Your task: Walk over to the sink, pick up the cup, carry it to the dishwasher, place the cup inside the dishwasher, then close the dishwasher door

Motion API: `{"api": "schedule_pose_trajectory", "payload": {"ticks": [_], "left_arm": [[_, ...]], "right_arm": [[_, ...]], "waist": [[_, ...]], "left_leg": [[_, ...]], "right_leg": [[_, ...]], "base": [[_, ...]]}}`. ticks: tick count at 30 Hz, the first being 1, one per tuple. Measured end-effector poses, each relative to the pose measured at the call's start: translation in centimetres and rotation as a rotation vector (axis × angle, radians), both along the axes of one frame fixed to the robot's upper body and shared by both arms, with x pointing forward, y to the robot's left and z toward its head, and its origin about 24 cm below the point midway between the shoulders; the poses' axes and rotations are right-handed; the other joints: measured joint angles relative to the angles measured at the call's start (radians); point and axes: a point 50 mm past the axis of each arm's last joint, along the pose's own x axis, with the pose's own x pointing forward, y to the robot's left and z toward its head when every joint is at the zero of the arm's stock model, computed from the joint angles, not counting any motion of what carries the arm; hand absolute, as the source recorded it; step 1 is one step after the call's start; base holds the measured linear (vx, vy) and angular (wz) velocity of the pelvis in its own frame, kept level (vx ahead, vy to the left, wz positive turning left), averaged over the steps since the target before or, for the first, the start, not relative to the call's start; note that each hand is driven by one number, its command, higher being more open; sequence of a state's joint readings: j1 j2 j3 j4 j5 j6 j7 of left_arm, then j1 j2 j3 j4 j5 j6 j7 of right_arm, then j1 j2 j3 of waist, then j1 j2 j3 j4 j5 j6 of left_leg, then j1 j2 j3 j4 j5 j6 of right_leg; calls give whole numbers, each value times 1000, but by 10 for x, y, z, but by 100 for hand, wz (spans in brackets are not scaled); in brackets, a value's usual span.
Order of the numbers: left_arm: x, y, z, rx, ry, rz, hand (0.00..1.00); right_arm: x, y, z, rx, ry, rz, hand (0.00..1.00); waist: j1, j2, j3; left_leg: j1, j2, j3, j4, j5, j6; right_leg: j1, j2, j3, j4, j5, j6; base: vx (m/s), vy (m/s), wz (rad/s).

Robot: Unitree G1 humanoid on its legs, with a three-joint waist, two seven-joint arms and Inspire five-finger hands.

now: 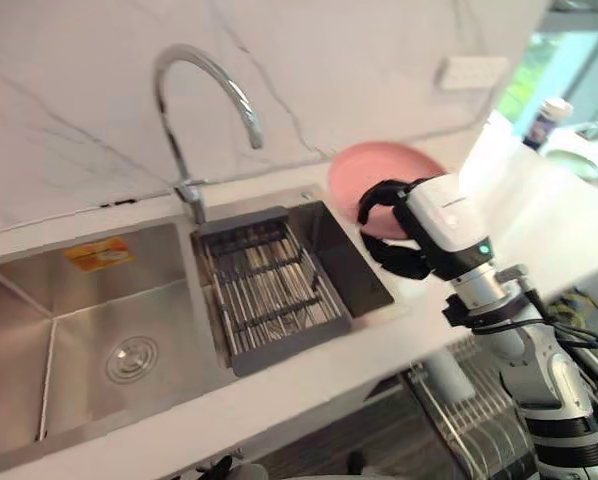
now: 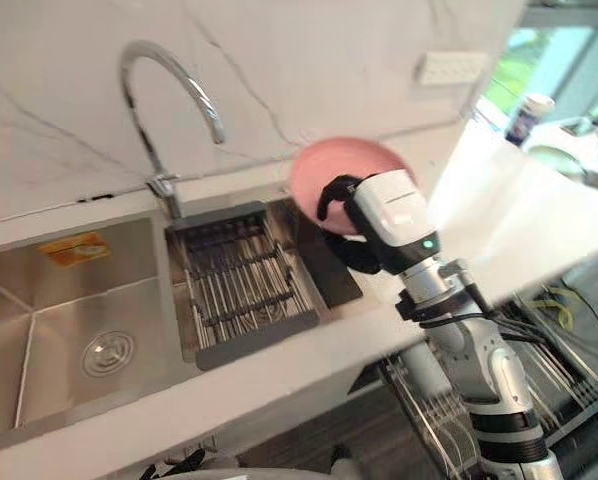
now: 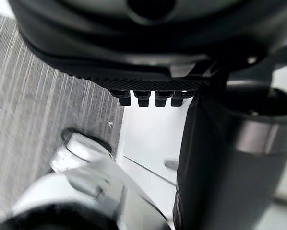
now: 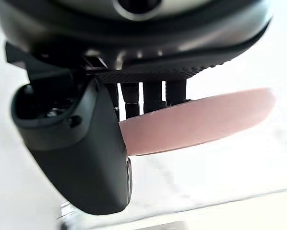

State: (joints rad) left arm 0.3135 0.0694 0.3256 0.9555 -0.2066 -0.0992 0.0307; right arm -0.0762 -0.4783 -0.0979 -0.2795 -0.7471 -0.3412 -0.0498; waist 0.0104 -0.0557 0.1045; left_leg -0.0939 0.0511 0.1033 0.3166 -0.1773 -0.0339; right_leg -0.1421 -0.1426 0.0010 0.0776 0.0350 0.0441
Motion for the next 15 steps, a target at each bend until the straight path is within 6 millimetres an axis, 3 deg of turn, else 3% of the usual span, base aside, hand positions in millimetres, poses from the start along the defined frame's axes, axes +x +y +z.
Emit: {"api": "schedule_pose_trajectory", "payload": {"ticks": [1, 2, 4, 7, 8, 9, 10, 12, 15], "left_arm": [[-3, -1, -2, -9, 24, -3, 100], [-5, -3, -2, -15, 34, 1, 100], [-13, 6, -2, -2, 64, 35, 100], [-16, 12, -1, 4, 81, 47, 100], [-15, 12, -1, 4, 82, 48, 100], [-12, 15, 0, 9, 78, 48, 100], [-6, 19, 1, 16, 71, 47, 100], [1, 17, 0, 8, 59, 46, 100], [0, 18, 0, 11, 62, 52, 100]], "right_arm": [[0, 0, 2, 7, -17, -4, 0], [1, 2, 4, 7, -26, 6, 0], [5, 14, 10, -8, -54, 74, 0], [16, 26, 21, -44, -86, 147, 0], [18, 27, 23, -48, -87, 151, 0], [25, 30, 25, -59, -84, 159, 0], [31, 30, 26, -63, -75, 152, 0], [36, 25, 26, -74, -46, 114, 0], [44, 12, 18, -87, 31, 37, 0]], "waist": [[5, 31, 8], [12, 37, 14], [21, 53, 14], [43, 44, -11], [47, 43, -16], [59, 29, -39], [67, 16, -49], [86, 16, -56], [77, 18, -57]], "left_leg": [[22, 34, 51, -51, 31, 48], [29, 50, 92, -66, 42, 52], [44, 111, 199, -96, 63, 44], [46, 160, 293, -142, 97, 35], [43, 165, 301, -145, 101, 33], [22, 175, 320, -147, 112, 15], [7, 174, 315, -155, 132, -3], [10, 175, 320, -197, 185, -20], [35, 200, 323, -235, 226, -46]], "right_leg": [[6, -4, -94, 1, -46, -77], [-16, -10, -150, 60, -46, -77], [-18, -36, -350, 279, -64, -89], [98, -85, -482, 330, -78, -89], [110, -90, -489, 330, -78, -89], [159, -103, -497, 274, -23, -87], [190, -75, -476, 162, -5, -53], [213, -34, -475, 52, -3, -51], [252, 15, -462, -41, 6, -34]], "base": [[-164, 136, -124], [-212, 153, -160], [-192, 144, -152], [-122, 23, -115], [-122, -127, -95], [-115, -211, -76], [-89, -209, -81], [-62, -182, -52], [-59, -196, -27]]}}
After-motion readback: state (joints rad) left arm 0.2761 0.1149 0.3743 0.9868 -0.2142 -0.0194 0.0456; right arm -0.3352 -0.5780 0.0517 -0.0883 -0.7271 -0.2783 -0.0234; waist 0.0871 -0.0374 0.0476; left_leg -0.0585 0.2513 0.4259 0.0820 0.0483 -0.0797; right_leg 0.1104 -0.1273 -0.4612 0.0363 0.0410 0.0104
